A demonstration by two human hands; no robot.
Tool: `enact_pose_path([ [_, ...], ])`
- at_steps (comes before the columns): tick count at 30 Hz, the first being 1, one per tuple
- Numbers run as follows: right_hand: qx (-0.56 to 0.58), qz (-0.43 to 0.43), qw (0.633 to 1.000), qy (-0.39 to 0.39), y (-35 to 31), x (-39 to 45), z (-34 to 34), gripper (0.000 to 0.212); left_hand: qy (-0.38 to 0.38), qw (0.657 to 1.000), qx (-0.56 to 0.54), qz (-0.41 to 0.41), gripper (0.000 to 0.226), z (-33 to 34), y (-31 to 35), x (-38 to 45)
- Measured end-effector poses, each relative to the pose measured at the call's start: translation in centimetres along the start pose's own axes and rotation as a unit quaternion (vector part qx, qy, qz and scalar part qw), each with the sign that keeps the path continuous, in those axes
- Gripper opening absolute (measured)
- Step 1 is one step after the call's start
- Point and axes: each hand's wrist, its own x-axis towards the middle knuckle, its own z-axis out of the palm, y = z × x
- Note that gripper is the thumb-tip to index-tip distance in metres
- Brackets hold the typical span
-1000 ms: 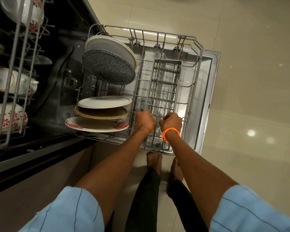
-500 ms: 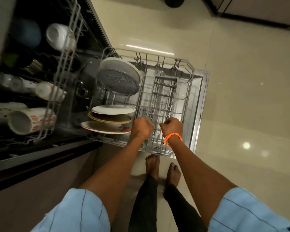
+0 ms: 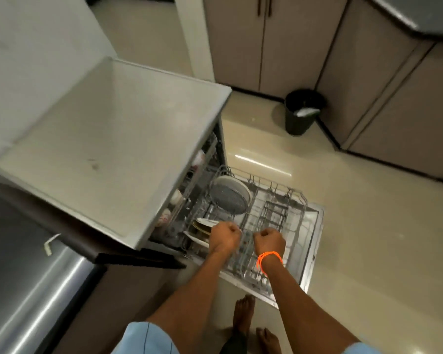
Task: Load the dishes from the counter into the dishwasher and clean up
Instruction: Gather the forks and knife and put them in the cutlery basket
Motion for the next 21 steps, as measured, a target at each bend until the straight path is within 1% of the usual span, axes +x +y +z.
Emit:
enact_pose_path([
  [4, -0.045, -0.098, 0.994, -0.031, -5.2, -6.5, -1.6, 0.020, 0.046, 0.998, -0.029, 0.017, 0.023, -6.2, 2.5, -4.6],
  [6, -0.059, -0.140, 0.987, -0.045, -7.3, -9.7, -2.4, 0.024, 0.072, 0.996, -0.056, 0.011, 0.021, -8.8, 3.0, -6.7],
  [10, -0.113, -0.251, 0.957, -0.087, -11.3, -15.5, -4.6, 0.025, 0.144, 0.985, -0.087, 0.022, 0.021, -14.6, 3.5, -12.6],
  [11, -0.134, -0.272, 0.948, -0.096, -11.9, -16.5, -4.8, 0.025, 0.156, 0.984, -0.082, 0.014, 0.021, -15.5, 3.1, -13.9],
  [14, -0.173, -0.353, 0.912, -0.121, -14.1, -20.7, -4.5, 0.023, 0.221, 0.968, -0.115, -0.036, 0.020, -19.2, 0.5, -18.6],
  [17, -0.200, -0.423, 0.872, -0.146, -16.2, -24.8, -3.0, 0.020, 0.278, 0.947, -0.149, -0.060, 0.018, -22.6, -2.6, -22.2],
  [19, -0.194, -0.456, 0.851, -0.175, -16.5, -27.7, -1.7, 0.016, 0.304, 0.933, -0.169, -0.088, 0.017, -24.1, -5.3, -24.8],
  [21, -0.194, -0.476, 0.834, -0.201, -15.9, -30.8, 0.0, 0.017, 0.333, 0.920, -0.173, -0.116, 0.017, -25.2, -8.2, -27.4],
])
